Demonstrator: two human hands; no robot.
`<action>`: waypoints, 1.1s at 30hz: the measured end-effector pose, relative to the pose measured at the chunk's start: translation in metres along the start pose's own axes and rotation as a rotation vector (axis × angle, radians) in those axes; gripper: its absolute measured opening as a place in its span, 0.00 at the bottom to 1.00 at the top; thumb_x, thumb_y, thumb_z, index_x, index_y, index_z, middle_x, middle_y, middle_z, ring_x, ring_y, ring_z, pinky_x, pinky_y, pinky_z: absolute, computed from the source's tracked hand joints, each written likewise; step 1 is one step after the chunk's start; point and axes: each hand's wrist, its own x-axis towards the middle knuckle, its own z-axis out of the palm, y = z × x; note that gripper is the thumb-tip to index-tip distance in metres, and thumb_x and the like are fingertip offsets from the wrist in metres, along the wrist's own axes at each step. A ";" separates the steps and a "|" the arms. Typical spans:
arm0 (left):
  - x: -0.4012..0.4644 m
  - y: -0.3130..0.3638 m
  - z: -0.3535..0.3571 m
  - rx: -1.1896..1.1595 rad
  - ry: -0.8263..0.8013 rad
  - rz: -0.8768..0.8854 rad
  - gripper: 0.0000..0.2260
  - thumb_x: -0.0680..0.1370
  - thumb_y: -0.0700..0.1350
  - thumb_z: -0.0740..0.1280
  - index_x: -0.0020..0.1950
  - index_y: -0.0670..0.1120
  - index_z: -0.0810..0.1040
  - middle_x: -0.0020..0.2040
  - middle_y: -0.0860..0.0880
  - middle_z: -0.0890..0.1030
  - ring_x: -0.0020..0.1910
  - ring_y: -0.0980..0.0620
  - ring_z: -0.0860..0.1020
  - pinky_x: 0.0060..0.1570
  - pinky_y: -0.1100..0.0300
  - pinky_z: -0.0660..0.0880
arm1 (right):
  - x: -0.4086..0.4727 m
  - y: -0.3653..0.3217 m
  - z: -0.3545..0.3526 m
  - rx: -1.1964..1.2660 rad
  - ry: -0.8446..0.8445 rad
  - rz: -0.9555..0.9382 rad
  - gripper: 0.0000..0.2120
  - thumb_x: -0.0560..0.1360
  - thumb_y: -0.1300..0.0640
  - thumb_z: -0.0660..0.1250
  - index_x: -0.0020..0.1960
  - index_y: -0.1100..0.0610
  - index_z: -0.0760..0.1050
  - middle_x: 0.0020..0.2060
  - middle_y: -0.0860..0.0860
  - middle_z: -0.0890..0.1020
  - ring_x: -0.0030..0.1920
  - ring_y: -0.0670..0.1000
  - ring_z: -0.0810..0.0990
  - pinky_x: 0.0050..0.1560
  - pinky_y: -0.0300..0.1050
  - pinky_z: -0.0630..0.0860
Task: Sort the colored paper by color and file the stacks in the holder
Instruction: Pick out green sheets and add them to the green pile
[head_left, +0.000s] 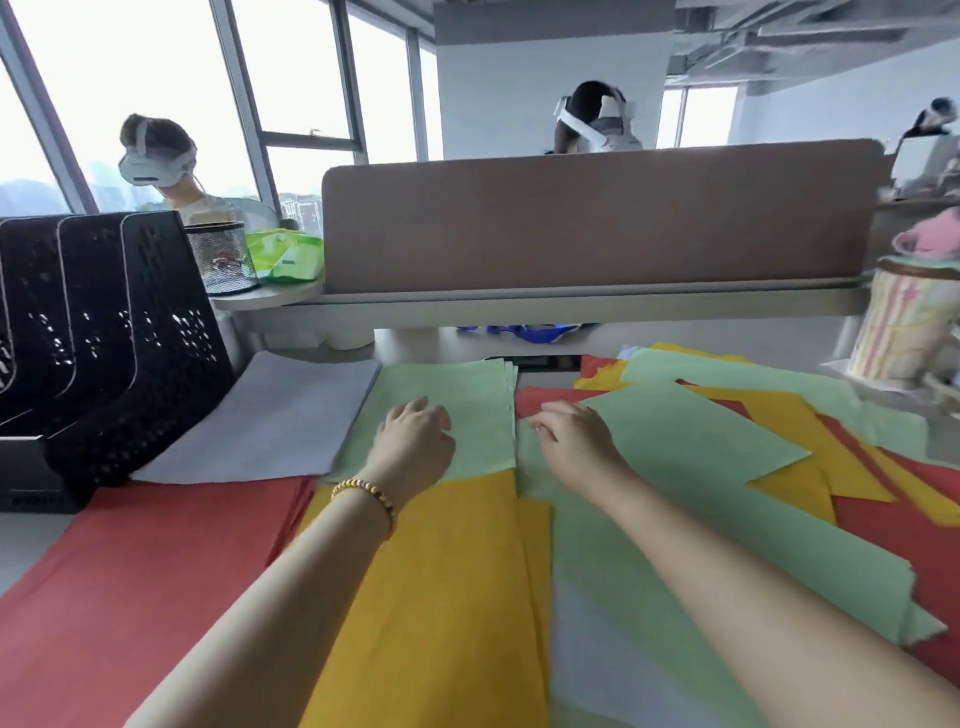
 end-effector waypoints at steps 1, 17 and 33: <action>-0.005 0.021 0.007 -0.049 -0.015 0.035 0.13 0.78 0.41 0.57 0.60 0.44 0.75 0.66 0.46 0.71 0.68 0.45 0.65 0.64 0.56 0.63 | -0.010 0.018 -0.012 -0.003 0.011 0.068 0.15 0.79 0.62 0.55 0.60 0.59 0.78 0.62 0.55 0.77 0.64 0.57 0.71 0.62 0.44 0.66; -0.058 0.171 0.092 0.020 -0.242 0.188 0.31 0.79 0.62 0.52 0.77 0.50 0.48 0.78 0.48 0.51 0.77 0.47 0.48 0.73 0.45 0.45 | -0.087 0.136 -0.096 0.113 -0.102 0.518 0.24 0.75 0.48 0.65 0.29 0.51 0.53 0.25 0.48 0.58 0.27 0.51 0.59 0.31 0.45 0.50; -0.062 0.183 0.089 -0.441 -0.094 0.266 0.22 0.80 0.47 0.60 0.73 0.46 0.62 0.73 0.47 0.65 0.71 0.49 0.64 0.66 0.65 0.58 | -0.095 0.160 -0.111 0.184 0.022 0.576 0.09 0.75 0.58 0.66 0.54 0.59 0.76 0.52 0.59 0.81 0.51 0.58 0.80 0.45 0.43 0.72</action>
